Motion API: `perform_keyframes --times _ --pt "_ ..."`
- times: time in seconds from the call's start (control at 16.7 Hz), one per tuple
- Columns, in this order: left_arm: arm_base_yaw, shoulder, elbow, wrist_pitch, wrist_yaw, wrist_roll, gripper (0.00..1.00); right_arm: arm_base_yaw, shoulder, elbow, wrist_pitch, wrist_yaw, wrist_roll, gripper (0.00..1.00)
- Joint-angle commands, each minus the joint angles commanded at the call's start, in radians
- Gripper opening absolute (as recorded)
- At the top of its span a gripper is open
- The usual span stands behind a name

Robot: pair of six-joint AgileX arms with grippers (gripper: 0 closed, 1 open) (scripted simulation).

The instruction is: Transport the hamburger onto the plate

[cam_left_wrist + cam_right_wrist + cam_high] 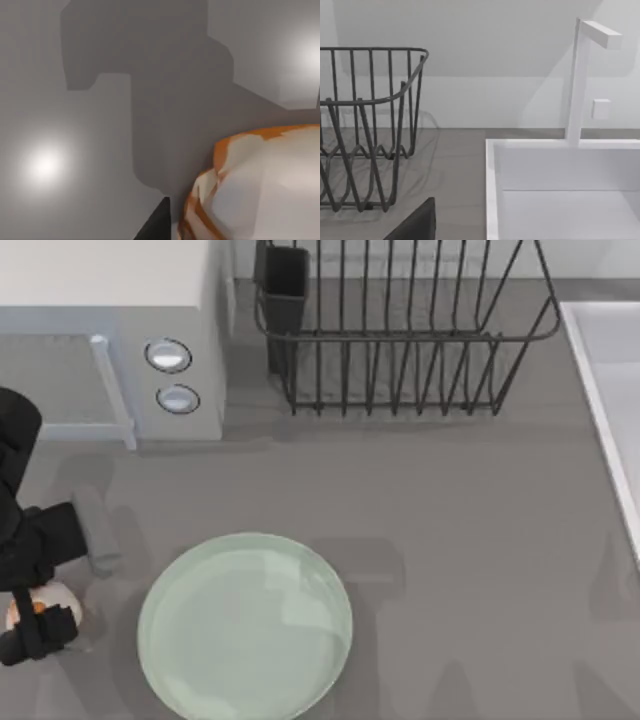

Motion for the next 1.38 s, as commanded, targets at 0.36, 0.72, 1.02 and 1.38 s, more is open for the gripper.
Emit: perform_keyframes --times 0.36,0.72,1.02,1.38 --pt "0.0 0.0 0.0 0.0 0.0 0.0 0.0 0.0 0.0 0.0 0.0 0.0 0.0 1.0" --pt "0.0 -0.081 0.062 -0.129 0.014 -0.013 0.0 0.0 0.0 0.0 0.0 0.0 0.0 1.0" --pt "0.0 -0.163 0.2 -0.379 0.013 -0.017 0.0 0.0 0.0 0.0 0.0 0.0 0.0 1.0" --pt "-0.003 -0.231 0.288 -0.512 0.014 -0.023 0.0 0.0 0.0 0.0 0.0 0.0 0.0 1.0"
